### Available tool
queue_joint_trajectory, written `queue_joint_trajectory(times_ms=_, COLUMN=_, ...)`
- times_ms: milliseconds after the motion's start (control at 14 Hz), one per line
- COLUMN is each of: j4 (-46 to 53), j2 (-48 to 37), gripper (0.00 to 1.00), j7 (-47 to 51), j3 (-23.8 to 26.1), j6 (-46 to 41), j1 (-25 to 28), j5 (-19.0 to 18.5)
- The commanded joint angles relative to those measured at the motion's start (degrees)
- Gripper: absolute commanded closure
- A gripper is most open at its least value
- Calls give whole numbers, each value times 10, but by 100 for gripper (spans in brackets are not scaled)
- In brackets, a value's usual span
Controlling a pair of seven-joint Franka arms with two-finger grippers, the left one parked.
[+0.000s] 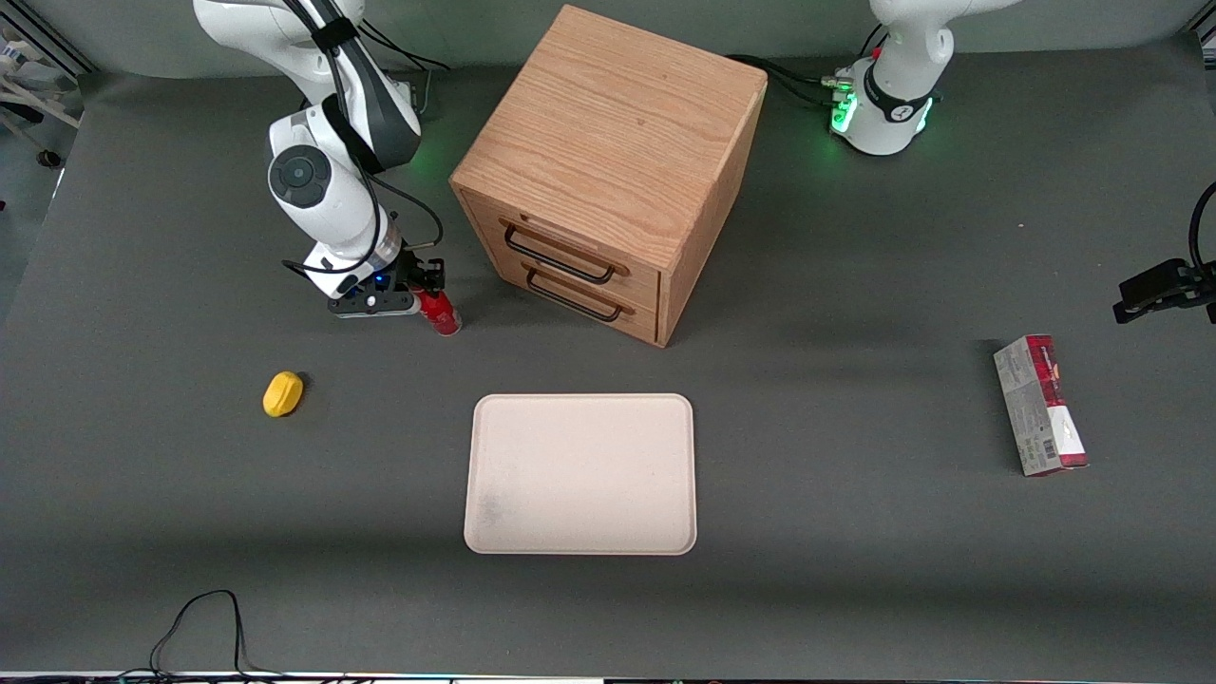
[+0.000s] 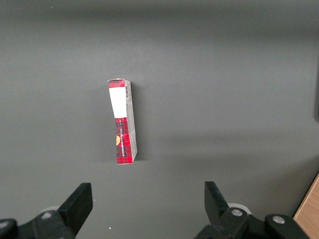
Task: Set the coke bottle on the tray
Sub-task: 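Lower the right gripper over the bottle and close it around the bottle, then lift the bottle and carry it with the right gripper to the cream tray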
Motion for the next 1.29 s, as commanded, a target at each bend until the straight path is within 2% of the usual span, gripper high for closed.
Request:
queue_joint_trajectory(times_ms=0, j4=-8, j2=-17, gripper=100, j7=17, j3=0, j6=-5, j1=3, j5=0)
queue_joint_trajectory(times_ms=214, j4=19, j2=-15, gripper=100, j7=17, j3=0, j6=-5, j1=-4, j5=2)
queue_joint_trajectory(times_ms=357, j4=71, j2=-10, gripper=100, j7=16, j3=-3, j6=-32, j1=-14, j5=3)
queue_joint_trajectory(times_ms=643, j4=265, j2=53, gripper=100, j7=11, j3=-5, j6=-154, j1=-43, j5=-2)
queue_joint_trajectory(times_ms=857, j4=428, j2=108, gripper=100, j7=7, j3=-6, j6=-287, j1=-53, j5=-55)
queue_joint_trajectory(times_ms=1071, j4=617, j2=197, gripper=100, j7=10, j3=-6, j6=-401, j1=-52, j5=-66)
queue_joint_trajectory(times_ms=1214, j4=736, j2=261, gripper=100, j7=11, j3=-1, j6=-438, j1=-52, j5=-79)
